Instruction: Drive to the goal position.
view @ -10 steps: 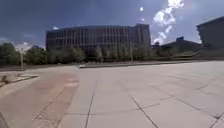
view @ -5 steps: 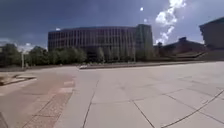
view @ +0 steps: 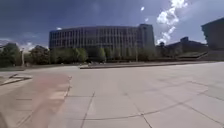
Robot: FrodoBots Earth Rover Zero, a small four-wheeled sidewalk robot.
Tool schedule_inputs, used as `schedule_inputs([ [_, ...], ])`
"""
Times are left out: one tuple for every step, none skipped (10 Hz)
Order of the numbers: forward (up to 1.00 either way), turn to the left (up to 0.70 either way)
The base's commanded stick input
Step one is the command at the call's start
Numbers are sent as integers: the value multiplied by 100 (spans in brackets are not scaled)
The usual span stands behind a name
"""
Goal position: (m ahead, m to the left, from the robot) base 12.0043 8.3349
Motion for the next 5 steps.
schedule_inputs([
  [85, 1],
  [85, 1],
  [85, 1],
  [85, 1],
  [85, 1],
])
